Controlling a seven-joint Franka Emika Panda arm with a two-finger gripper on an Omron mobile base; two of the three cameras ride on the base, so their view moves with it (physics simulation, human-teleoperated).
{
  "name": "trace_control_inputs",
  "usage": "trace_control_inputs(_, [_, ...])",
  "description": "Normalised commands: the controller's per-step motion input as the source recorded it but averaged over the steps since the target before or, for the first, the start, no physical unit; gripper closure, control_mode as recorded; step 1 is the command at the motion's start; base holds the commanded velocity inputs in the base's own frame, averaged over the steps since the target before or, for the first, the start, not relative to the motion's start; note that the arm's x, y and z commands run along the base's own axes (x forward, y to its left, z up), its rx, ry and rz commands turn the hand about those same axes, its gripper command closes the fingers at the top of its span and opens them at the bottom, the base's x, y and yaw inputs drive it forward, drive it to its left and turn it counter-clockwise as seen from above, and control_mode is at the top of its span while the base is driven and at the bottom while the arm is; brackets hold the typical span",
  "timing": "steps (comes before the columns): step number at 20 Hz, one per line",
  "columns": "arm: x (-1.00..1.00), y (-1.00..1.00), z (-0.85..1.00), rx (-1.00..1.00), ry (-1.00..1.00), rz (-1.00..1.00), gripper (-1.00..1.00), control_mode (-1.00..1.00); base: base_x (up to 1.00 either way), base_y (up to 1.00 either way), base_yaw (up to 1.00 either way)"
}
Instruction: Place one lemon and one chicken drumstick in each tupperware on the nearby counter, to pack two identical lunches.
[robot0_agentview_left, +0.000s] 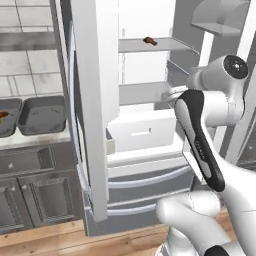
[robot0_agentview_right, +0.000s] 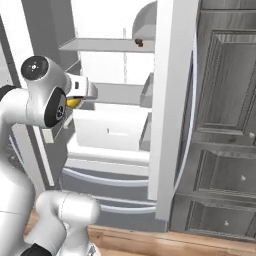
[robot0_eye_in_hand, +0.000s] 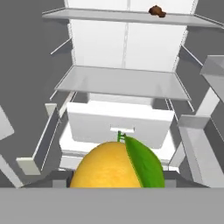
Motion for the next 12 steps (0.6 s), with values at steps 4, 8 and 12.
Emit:
trace_control_inputs(4, [0.00, 0.00, 0.00, 0.00, 0.00, 0.00, 1.00, 1.00, -0.89, 0.30, 0.03])
trace_control_inputs(8, [0.00, 0.00, 0.00, 0.00, 0.00, 0.00, 1.00, 1.00, -0.27, 0.93, 0.00])
trace_control_inputs(12, [0.00, 0.00, 0.00, 0.00, 0.00, 0.00, 1.00, 1.00, -0.04, 1.00, 0.00])
